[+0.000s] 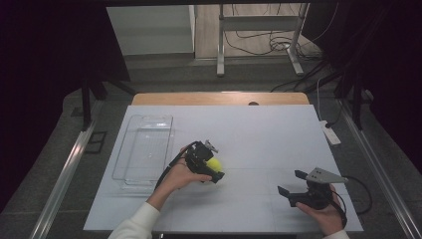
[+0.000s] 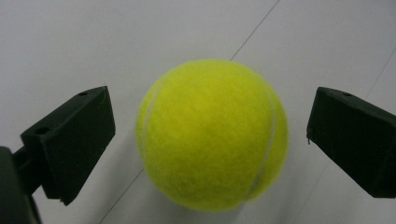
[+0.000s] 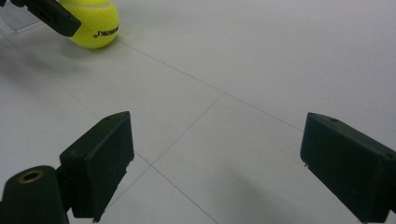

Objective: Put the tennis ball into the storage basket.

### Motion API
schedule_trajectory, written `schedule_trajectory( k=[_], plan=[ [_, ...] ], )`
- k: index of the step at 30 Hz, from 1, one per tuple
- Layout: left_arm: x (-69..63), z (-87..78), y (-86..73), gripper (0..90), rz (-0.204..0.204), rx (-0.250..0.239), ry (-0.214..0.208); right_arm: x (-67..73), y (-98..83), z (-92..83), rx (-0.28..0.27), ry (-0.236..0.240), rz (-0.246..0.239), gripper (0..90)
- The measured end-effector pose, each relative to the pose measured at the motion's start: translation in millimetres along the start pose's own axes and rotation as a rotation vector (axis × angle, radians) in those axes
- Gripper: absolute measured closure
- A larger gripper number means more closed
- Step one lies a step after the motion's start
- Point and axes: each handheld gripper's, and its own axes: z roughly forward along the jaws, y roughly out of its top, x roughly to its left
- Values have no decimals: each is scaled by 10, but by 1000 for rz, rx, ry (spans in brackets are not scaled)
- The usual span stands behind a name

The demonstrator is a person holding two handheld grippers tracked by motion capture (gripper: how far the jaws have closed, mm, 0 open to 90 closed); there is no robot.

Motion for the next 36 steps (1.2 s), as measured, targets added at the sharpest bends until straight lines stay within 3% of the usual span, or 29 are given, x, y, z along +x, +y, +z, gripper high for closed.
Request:
schedule_trajectory(
  k=[10,18,36],
  plan=[
    [-12,26,-10,50,0,13,-7,-1,0,-2,-1,0,0,99],
    [11,16,-24,242,-12,16,11,-3,1,-6,-1,-1,1,99],
    [10,-65,-26,255,-5,-8,23,-2,2,-8,-3,-1,1,99]
  ],
)
